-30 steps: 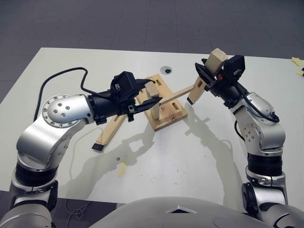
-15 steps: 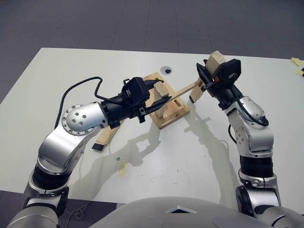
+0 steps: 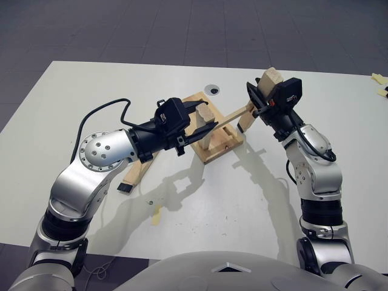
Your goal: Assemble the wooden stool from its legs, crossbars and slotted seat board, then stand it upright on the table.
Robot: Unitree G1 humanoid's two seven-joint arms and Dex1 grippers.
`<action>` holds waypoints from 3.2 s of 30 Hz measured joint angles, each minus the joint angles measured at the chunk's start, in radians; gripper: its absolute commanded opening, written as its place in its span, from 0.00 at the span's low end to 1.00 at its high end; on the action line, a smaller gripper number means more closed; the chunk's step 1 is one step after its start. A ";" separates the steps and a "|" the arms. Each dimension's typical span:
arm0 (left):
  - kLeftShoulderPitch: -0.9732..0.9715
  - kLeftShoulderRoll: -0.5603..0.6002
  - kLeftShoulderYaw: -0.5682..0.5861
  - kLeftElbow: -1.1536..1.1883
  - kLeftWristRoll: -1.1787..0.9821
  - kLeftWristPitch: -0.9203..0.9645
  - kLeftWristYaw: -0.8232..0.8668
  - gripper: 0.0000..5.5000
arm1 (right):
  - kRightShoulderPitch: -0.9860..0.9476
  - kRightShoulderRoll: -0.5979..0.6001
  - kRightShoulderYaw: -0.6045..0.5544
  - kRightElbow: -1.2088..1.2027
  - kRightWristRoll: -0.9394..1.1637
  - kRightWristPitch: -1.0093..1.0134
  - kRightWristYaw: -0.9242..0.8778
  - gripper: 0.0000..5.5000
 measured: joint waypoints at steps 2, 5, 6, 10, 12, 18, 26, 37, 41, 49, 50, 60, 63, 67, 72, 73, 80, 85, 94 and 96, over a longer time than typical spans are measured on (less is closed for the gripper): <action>-0.001 0.000 0.000 0.002 0.001 -0.001 0.000 0.38 | -0.001 0.008 -0.009 0.000 0.014 0.009 -0.001 0.19; 0.000 0.000 -0.007 0.009 0.017 -0.018 0.001 0.38 | -0.009 0.030 -0.033 0.000 0.045 0.018 -0.008 0.19; 0.000 0.000 -0.010 0.013 0.020 -0.024 0.002 0.38 | -0.015 0.035 -0.038 0.000 0.053 0.019 -0.010 0.19; 0.001 0.000 -0.010 0.024 0.020 -0.037 0.003 0.38 | -0.021 0.045 -0.045 -0.001 0.070 0.028 -0.019 0.19; 0.000 0.000 -0.010 0.032 0.020 -0.046 0.001 0.38 | -0.018 0.051 -0.051 -0.002 0.075 0.029 -0.020 0.19; -0.002 -0.004 0.006 0.058 0.006 -0.050 -0.011 0.38 | -0.010 0.056 -0.058 -0.008 0.087 0.031 -0.021 0.19; 0.003 -0.007 0.043 0.086 -0.024 -0.050 -0.027 0.38 | -0.005 0.067 -0.052 -0.013 0.084 0.025 -0.026 0.19; 0.046 0.015 0.121 0.059 -0.112 -0.002 -0.057 0.37 | -0.006 0.071 -0.041 -0.012 0.070 0.006 -0.026 0.19; 0.046 0.029 0.124 0.059 -0.129 0.004 -0.059 0.37 | -0.006 0.068 -0.037 0.000 0.064 0.006 -0.024 0.19; 0.029 0.029 0.112 0.075 -0.130 0.005 -0.060 0.37 | -0.015 0.069 -0.004 0.007 0.030 0.004 -0.020 0.19; 0.027 0.030 0.111 0.078 -0.129 0.005 -0.063 0.37 | -0.019 0.071 -0.003 0.010 0.028 0.004 -0.020 0.19; 0.019 0.030 0.091 0.090 -0.105 -0.019 -0.062 0.37 | -0.058 0.083 0.007 0.036 0.025 -0.001 -0.017 0.19; 0.019 0.024 0.082 0.090 -0.100 -0.027 -0.054 0.37 | -0.058 0.067 0.017 0.031 0.025 0.008 0.003 0.19; 0.021 0.021 0.074 0.090 -0.093 -0.038 -0.052 0.37 | -0.055 -0.001 0.037 0.002 0.027 0.034 0.063 0.19; 0.034 0.013 0.066 0.079 -0.082 -0.049 -0.040 0.37 | -0.067 -0.035 0.040 -0.005 0.029 0.046 0.090 0.19; 0.035 0.013 0.066 0.079 -0.082 -0.049 -0.038 0.37 | -0.073 -0.036 0.041 -0.005 0.028 0.051 0.090 0.19; 0.036 0.025 0.075 0.080 -0.083 -0.049 -0.046 0.37 | -0.107 -0.046 0.046 -0.026 0.028 0.102 0.090 0.19; 0.036 0.025 0.075 0.080 -0.083 -0.049 -0.046 0.37 | -0.122 -0.021 0.014 -0.046 0.073 0.177 0.071 0.19; 0.033 0.024 0.069 0.080 -0.082 -0.049 -0.046 0.37 | -0.147 -0.020 -0.053 -0.073 0.171 0.357 0.058 0.19; 0.031 0.021 0.063 0.080 -0.082 -0.050 -0.044 0.37 | -0.149 -0.018 -0.068 -0.074 0.191 0.385 0.050 0.19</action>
